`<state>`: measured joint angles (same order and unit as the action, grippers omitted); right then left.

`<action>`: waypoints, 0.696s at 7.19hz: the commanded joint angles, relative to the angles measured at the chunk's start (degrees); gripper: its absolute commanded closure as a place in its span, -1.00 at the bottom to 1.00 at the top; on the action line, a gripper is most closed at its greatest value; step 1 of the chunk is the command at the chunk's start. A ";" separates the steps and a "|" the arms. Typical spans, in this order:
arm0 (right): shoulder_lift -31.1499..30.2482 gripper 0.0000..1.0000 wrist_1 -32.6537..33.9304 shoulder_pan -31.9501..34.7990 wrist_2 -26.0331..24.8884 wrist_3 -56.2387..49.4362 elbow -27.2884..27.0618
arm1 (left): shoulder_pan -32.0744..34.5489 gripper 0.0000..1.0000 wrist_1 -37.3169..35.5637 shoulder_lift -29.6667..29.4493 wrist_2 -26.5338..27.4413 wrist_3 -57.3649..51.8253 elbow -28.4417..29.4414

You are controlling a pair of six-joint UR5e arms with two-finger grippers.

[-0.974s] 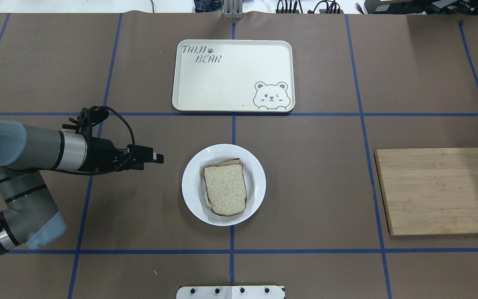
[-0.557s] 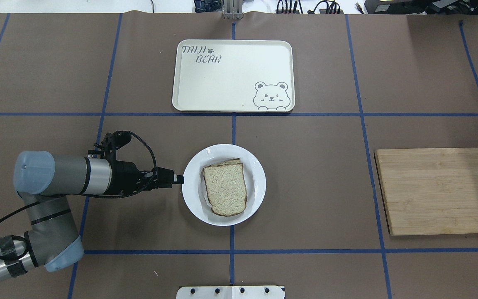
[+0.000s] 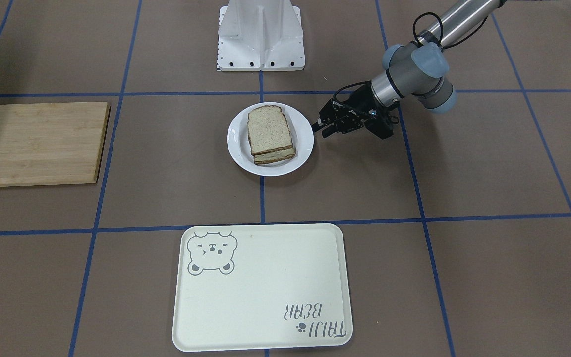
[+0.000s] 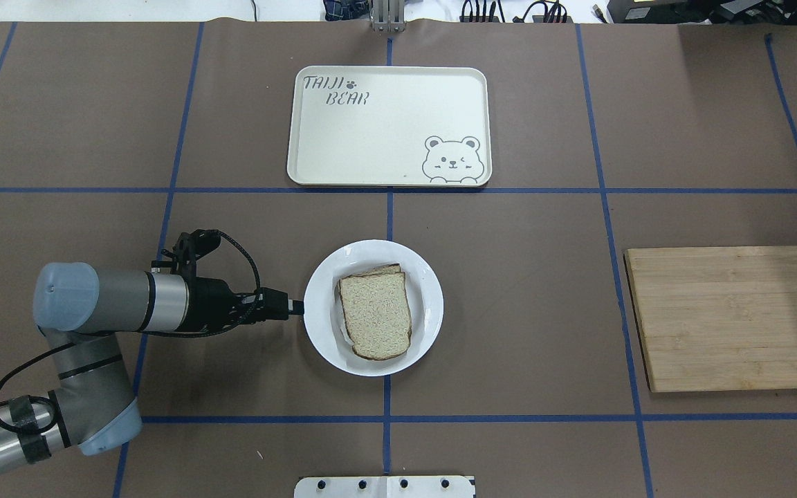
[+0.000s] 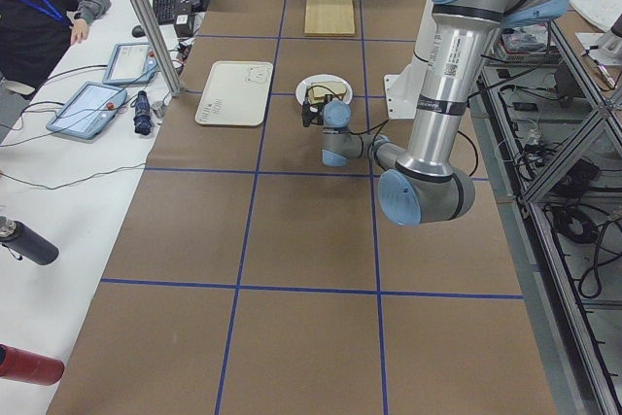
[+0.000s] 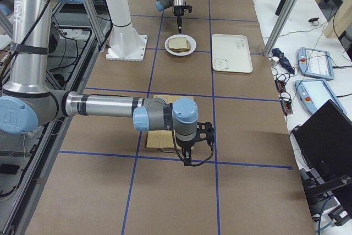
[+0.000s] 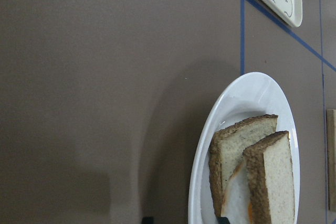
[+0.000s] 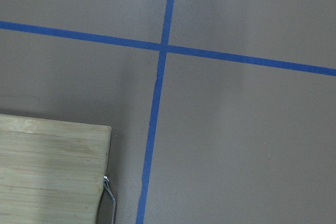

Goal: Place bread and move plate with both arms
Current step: 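Move the left gripper to the near rim of the white plate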

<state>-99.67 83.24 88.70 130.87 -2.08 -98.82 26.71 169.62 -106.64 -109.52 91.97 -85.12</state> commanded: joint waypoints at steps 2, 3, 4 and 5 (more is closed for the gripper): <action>0.00 -1.00 -0.01 -0.01 -0.09 -0.03 0.21 | -0.87 0.03 0.19 -0.76 0.09 0.57 0.48; 0.00 -1.00 -0.01 -0.01 -0.09 -0.03 0.21 | -1.66 0.04 0.19 -0.94 0.53 0.66 0.48; 0.00 -1.00 -0.01 -0.01 -0.18 0.05 0.21 | -2.62 0.06 0.88 -1.11 1.40 0.84 0.57; 0.00 -1.00 -0.01 -0.01 -0.26 0.05 0.30 | -3.24 0.10 1.15 -1.11 1.67 0.93 0.57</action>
<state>-99.67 83.23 88.68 130.71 -2.05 -98.59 24.36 170.34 -107.67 -108.39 92.76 -84.60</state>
